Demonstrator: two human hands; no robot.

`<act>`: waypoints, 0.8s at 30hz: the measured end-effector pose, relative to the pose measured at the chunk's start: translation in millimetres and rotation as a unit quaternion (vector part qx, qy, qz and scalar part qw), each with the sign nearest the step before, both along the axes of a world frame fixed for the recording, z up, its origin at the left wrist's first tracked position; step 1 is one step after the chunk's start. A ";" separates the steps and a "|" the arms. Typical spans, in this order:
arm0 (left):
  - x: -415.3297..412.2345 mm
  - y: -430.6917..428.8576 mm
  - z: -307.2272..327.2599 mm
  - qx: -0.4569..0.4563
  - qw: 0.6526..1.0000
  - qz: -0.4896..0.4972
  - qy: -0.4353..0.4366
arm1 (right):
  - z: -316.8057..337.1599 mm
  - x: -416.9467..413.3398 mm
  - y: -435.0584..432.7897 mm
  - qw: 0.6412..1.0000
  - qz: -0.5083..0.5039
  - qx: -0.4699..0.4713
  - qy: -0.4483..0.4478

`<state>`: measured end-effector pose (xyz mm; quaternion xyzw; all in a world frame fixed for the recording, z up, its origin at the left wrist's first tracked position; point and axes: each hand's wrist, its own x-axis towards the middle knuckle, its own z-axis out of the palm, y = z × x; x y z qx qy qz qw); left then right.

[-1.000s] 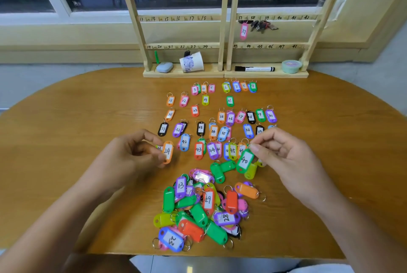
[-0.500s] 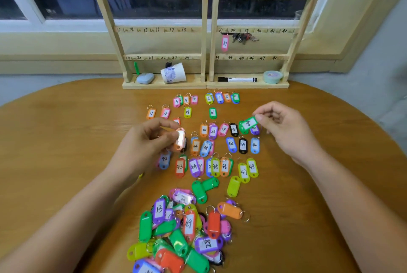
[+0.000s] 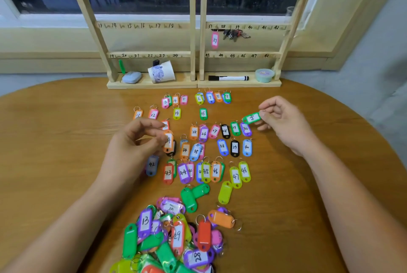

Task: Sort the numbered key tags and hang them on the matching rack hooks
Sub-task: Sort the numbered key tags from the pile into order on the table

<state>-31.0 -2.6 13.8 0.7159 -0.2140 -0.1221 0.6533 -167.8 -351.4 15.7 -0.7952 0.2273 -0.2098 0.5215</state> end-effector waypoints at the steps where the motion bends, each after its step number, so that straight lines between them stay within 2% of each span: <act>1: -0.7 -0.1 0.0 -0.002 1.000 -0.005 0.002 | 0.3 -2.1 -1.2 1.000 -0.003 0.024 -0.011; 5: -2.1 -1.4 -1.4 0.003 1.000 -0.018 -0.003 | 1.5 -11.9 -1.2 0.996 -0.014 0.077 -0.044; 11: -5.1 1.6 -2.1 0.007 1.000 -0.025 -0.008 | 6.6 -20.0 1.2 0.998 0.037 0.040 -0.015; 15: -5.8 0.7 -2.9 0.015 0.999 -0.024 -0.014 | 5.2 -22.2 7.6 0.993 0.101 -0.001 0.065; 19: -5.7 1.3 -3.6 0.015 1.000 -0.026 -0.010 | 4.6 -18.1 14.3 0.983 0.124 -0.045 0.124; 24: -4.9 0.5 -4.4 0.008 1.000 -0.026 0.002 | -1.9 -9.6 20.6 0.986 0.125 -0.045 0.104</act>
